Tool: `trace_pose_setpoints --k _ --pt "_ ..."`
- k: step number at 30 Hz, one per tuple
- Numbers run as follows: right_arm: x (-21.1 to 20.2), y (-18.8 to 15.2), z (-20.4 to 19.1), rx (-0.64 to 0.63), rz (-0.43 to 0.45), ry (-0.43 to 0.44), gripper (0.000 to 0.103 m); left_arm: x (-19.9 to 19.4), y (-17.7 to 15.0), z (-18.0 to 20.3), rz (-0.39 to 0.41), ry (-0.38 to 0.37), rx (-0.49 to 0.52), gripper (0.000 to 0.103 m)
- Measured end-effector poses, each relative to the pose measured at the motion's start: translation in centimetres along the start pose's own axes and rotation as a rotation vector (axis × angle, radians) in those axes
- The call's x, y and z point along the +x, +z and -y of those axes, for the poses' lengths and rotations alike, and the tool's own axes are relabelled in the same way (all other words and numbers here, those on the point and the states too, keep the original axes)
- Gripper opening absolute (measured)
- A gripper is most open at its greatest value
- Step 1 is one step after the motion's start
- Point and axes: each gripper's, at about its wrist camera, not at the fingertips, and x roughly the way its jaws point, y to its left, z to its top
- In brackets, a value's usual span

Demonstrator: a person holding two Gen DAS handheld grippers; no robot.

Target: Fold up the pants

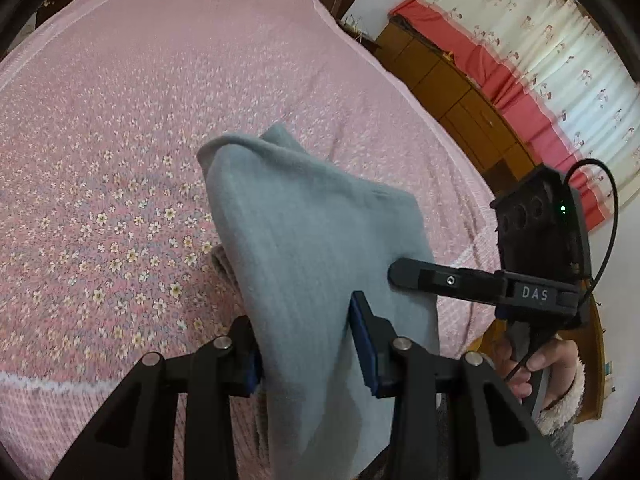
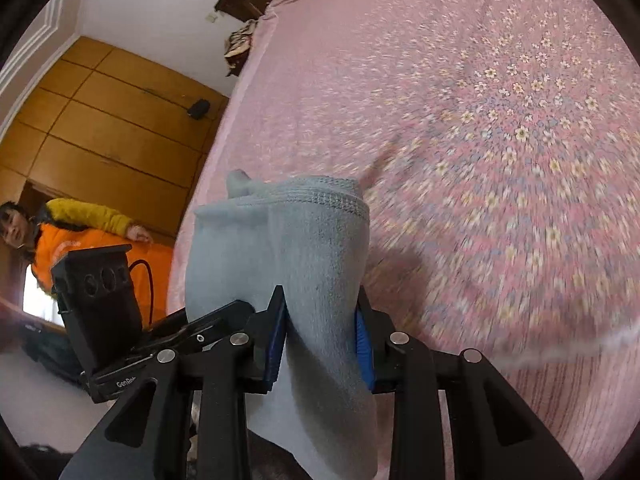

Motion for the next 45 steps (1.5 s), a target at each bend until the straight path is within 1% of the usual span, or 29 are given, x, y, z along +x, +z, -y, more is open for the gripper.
trace_pose_setpoints --k 3,6,9,11,13,15,18,21,24,26,28,29,30,31,32,33,34,36,38,39,40,41,42,43,45 --pt "2.7 1.1 1.3 -0.006 -0.01 -0.041 0.032 3.2 0.9 -1.6 -0.004 0.007 -0.004 0.04" --pt "4.4 1.3 2.3 -0.051 -0.003 -0.061 0.032 5.8 1.3 -2.4 0.01 0.048 0.032 0.04" --pt "4.9 1.0 2.8 -0.104 0.023 -0.035 0.033 7.1 0.6 -2.8 0.06 0.082 0.092 0.04" --pt "5.1 0.7 2.9 -0.132 0.04 -0.018 0.033 7.5 0.2 -3.1 0.084 0.074 0.088 0.041" --pt "5.0 0.5 2.8 -0.171 0.061 -0.005 0.035 7.9 0.0 -3.6 0.09 0.056 0.068 0.043" --pt "4.7 0.3 2.9 -0.198 0.072 0.002 0.035 7.9 -0.2 -3.7 0.097 0.043 0.059 0.043" --pt "4.4 0.2 2.5 -0.223 0.1 0.028 0.035 6.9 -0.4 -3.8 0.106 0.046 0.048 0.043" --pt "4.5 0.0 2.9 -0.243 0.111 0.04 0.035 6.4 -0.6 -3.1 0.113 0.077 0.066 0.043" --pt "4.6 -0.4 3.5 -0.221 0.107 0.051 0.035 6.4 -0.8 -3.1 0.115 0.077 0.055 0.043" --pt "3.8 -0.5 3.7 -0.201 0.104 0.056 0.041 6.5 -0.8 -3.2 0.111 0.065 0.05 0.043" --pt "2.7 -1.0 3.5 -0.188 0.102 0.033 0.055 6.0 -0.9 -3.4 0.109 0.041 0.041 0.043" --pt "1.9 -1.6 3.6 -0.167 0.08 0.049 0.059 5.4 -0.9 -3.6 0.118 0.04 0.025 0.043" --pt "1.4 -2.0 3.7 -0.15 0.058 0.076 0.063 4.6 -1.4 -3.8 0.129 0.048 0.014 0.045" --pt "0.9 -2.7 4.0 -0.132 0.039 0.102 0.064 3.6 -1.8 -3.9 0.137 0.071 0.007 0.048" --pt "0.3 -3.8 4.2 -0.111 0.017 0.131 0.064 2.7 -2.4 -3.8 0.148 0.094 0.009 0.056" --pt "-0.1 -5.0 4.3 -0.092 -0.008 0.156 0.064 2.0 -2.9 -3.6 0.157 0.098 0.019 0.06" --pt "-0.2 -5.7 4.4 -0.077 -0.021 0.164 0.064 1.2 -3.6 -3.2 0.161 0.092 0.031 0.06" --pt "-0.3 -7.5 4.6 -0.036 -0.04 0.178 0.064 0.1 -5.2 -2.8 0.147 0.054 0.052 0.06" --pt "0.3 -8.9 4.9 0.009 -0.058 0.202 0.063 0.0 -6.7 -2.4 0.107 0.028 0.054 0.06" --pt "0.5 -9.2 5.1 0.019 -0.048 0.209 0.06 0.5 -7.4 -2.0 0.076 0.026 0.059 0.06" --pt "0.8 -9.3 5.2 0.024 -0.038 0.202 0.055 0.9 -7.9 -1.7 0.056 0.03 0.056 0.06" --pt "1.3 -9.4 5.3 0.037 -0.03 0.183 0.039 1.6 -8.5 -1.9 0.039 0.033 0.042 0.06" --pt "1.5 -9.5 5.7 0.066 -0.021 0.17 0.034 2.2 -8.8 -2.2 0.033 0.032 0.025 0.06" --pt "1.6 -9.7 5.8 0.083 -0.014 0.185 0.029 2.7 -9.1 -2.7 0.026 0.027 -0.002 0.06" --pt "1.3 -10.2 6.1 0.125 0.007 0.232 0.028 3.1 -9.1 -3.6 0.029 0.0 -0.033 0.061"
